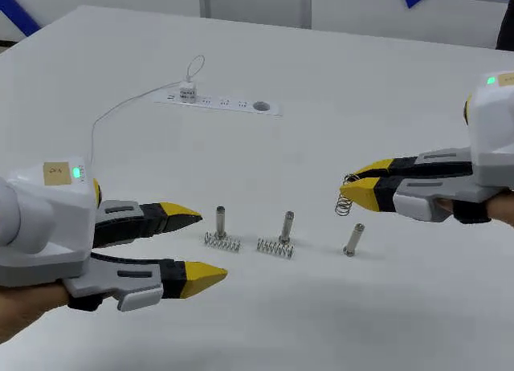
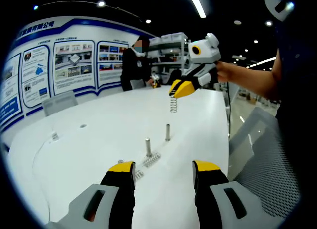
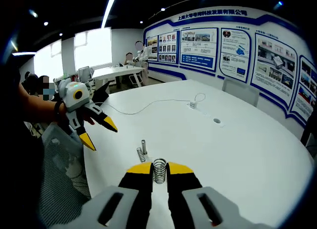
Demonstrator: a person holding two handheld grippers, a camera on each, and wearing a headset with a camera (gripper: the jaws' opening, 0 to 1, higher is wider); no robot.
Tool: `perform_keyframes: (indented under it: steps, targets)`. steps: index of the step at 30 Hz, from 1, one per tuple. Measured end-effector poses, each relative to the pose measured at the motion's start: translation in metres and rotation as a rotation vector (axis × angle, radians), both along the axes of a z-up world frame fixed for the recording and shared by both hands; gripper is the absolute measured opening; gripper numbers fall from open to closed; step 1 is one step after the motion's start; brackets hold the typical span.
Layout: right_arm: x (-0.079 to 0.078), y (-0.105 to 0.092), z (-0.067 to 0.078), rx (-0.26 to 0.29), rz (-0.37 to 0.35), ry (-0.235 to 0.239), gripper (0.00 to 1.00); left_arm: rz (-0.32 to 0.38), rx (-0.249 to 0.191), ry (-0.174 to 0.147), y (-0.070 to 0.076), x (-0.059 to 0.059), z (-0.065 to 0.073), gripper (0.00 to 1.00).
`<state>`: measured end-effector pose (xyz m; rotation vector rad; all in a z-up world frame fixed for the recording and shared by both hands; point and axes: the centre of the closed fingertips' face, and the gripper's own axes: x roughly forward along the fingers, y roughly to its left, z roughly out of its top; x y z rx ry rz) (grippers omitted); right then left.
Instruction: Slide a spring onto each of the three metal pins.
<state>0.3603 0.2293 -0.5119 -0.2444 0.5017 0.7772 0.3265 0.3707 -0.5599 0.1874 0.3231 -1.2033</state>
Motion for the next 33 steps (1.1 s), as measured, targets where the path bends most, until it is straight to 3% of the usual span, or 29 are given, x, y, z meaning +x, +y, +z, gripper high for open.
perform_keyframes:
  steps: [9, 18, 26, 33]
  targets:
    - [0.013, -0.025, -0.008, 0.016, -0.090, -0.013, 0.11, 0.031, -0.004, 0.007, 0.009, 0.002, -0.001, 0.49]
    - [0.021, -0.042, -0.036, -0.003, -0.148, 0.005, 0.12, 0.043, -0.007, 0.010, 0.011, 0.003, -0.001, 0.49]
    - [0.025, -0.045, -0.049, 0.016, -0.173, 0.016, 0.12, 0.048, -0.002, 0.017, 0.012, 0.003, -0.004, 0.50]
    - [0.026, -0.048, -0.059, 0.002, -0.179, 0.029, 0.12, 0.053, 0.001, 0.020, 0.013, 0.004, -0.007, 0.50]
